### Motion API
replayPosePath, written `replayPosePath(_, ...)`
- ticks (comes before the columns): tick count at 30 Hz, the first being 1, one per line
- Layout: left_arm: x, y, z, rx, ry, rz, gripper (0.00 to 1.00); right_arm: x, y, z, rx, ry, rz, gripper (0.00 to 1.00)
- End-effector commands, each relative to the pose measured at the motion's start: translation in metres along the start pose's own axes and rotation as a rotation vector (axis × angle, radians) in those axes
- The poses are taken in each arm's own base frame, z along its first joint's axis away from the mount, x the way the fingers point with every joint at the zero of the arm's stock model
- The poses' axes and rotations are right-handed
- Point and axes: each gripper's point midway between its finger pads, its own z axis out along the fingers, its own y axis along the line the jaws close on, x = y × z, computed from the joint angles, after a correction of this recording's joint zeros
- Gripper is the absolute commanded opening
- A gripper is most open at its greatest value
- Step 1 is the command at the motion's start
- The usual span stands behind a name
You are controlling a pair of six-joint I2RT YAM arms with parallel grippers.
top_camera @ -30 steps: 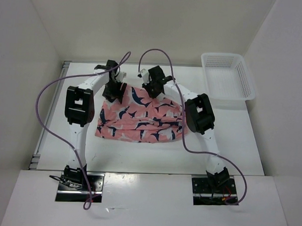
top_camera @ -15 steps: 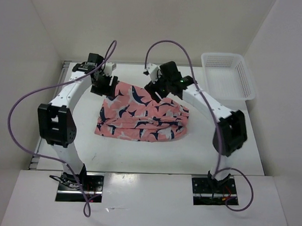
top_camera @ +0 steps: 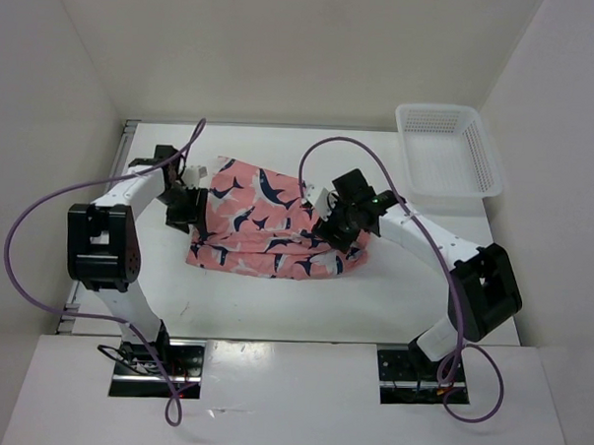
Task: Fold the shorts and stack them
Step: Fold the shorts
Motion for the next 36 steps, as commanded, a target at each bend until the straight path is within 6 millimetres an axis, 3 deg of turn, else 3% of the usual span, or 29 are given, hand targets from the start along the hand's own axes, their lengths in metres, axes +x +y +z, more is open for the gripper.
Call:
replayPosePath(1, 0.004, -0.003, 0.006, 0.025, -0.020, 0.010, 0.62, 0.000, -0.003, -0.008, 0.027, -0.017, -0.050, 0.71)
replayPosePath(6, 0.004, 0.011, 0.026, -0.026, -0.008, 0.007, 0.64, 0.011, -0.007, -0.006, 0.061, 0.011, -0.069, 0.73)
replayPosePath(11, -0.007, 0.014, 0.027, -0.037, -0.052, 0.019, 0.64, 0.009, -0.014, -0.006, 0.094, 0.008, -0.080, 0.73)
replayPosePath(16, -0.007, 0.004, 0.034, 0.031, -0.045, 0.017, 0.45, 0.016, -0.013, -0.005, 0.099, 0.020, -0.088, 0.71)
replayPosePath(17, -0.007, 0.001, 0.034, 0.050, -0.046, 0.018, 0.35, 0.026, -0.010, -0.001, 0.096, 0.047, -0.086, 0.71)
replayPosePath(21, 0.003, -0.008, 0.043, 0.116, -0.003, 0.003, 0.13, 0.032, -0.013, 0.001, 0.117, 0.066, -0.110, 0.70)
replayPosePath(24, 0.007, -0.009, 0.041, 0.113, 0.003, 0.001, 0.06, 0.031, -0.016, 0.001, 0.129, 0.064, -0.119, 0.66)
replayPosePath(25, 0.007, -0.007, 0.041, 0.103, 0.003, 0.001, 0.01, 0.033, -0.018, 0.001, 0.134, 0.066, -0.112, 0.64)
replayPosePath(28, -0.004, 0.001, 0.023, 0.051, -0.041, 0.005, 0.00, 0.030, -0.022, -0.002, 0.155, 0.055, -0.113, 0.48)
replayPosePath(29, -0.006, 0.001, 0.016, 0.039, -0.052, 0.009, 0.00, 0.031, -0.024, -0.003, 0.164, 0.063, -0.122, 0.37)
replayPosePath(36, -0.031, 0.007, -0.038, -0.022, -0.133, 0.000, 0.00, 0.023, -0.040, -0.016, 0.245, 0.052, -0.152, 0.05)
